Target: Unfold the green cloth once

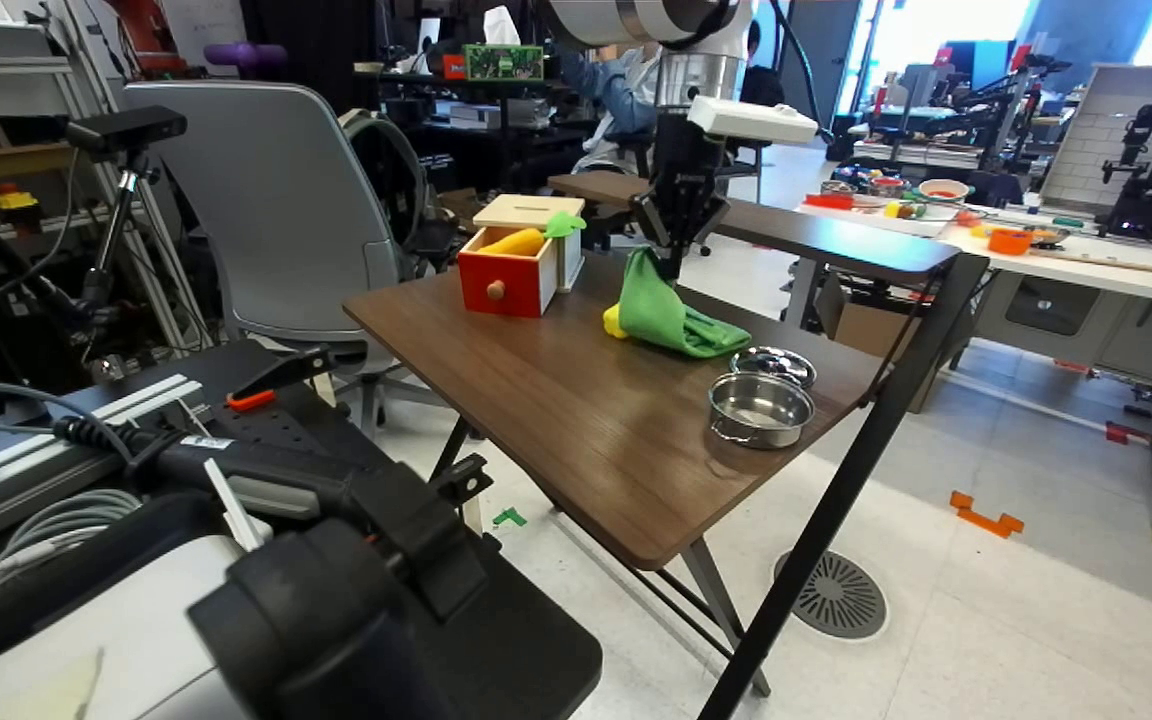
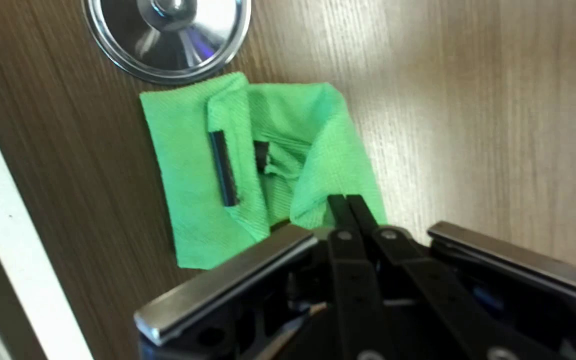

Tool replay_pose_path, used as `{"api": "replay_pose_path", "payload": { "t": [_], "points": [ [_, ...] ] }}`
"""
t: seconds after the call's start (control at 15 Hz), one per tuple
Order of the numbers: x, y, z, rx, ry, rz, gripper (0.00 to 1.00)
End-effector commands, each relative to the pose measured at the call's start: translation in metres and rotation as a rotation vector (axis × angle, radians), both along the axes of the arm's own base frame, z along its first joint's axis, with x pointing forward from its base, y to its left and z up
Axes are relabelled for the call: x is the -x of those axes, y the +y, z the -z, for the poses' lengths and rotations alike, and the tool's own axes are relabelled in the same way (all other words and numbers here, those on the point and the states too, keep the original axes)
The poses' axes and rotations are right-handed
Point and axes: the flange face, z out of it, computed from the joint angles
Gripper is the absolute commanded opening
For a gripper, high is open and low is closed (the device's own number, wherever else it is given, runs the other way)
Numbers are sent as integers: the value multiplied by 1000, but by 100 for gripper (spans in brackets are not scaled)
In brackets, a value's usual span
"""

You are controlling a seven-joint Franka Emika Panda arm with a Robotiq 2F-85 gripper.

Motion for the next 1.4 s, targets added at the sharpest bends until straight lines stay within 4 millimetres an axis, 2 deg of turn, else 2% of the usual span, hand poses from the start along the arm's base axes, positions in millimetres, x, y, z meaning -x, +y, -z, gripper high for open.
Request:
{"api": "replay_pose_path", "payload": {
  "t": [0.0, 0.2, 0.4, 0.8, 1.13, 1.2, 1.27, 1.33],
  "points": [
    [30, 23, -17, -35, 106, -77, 1],
    [53, 31, -11, -40, 218, -98, 1],
    [77, 28, 1, -36, 325, -86, 1],
    [119, 21, 52, -74, 566, -73, 1],
    [135, 24, 97, -92, 677, -57, 1],
    [137, 24, 104, -88, 686, -51, 27],
    [138, 24, 110, -88, 696, -49, 28],
    [139, 23, 115, -88, 702, -44, 35]
  ]
}}
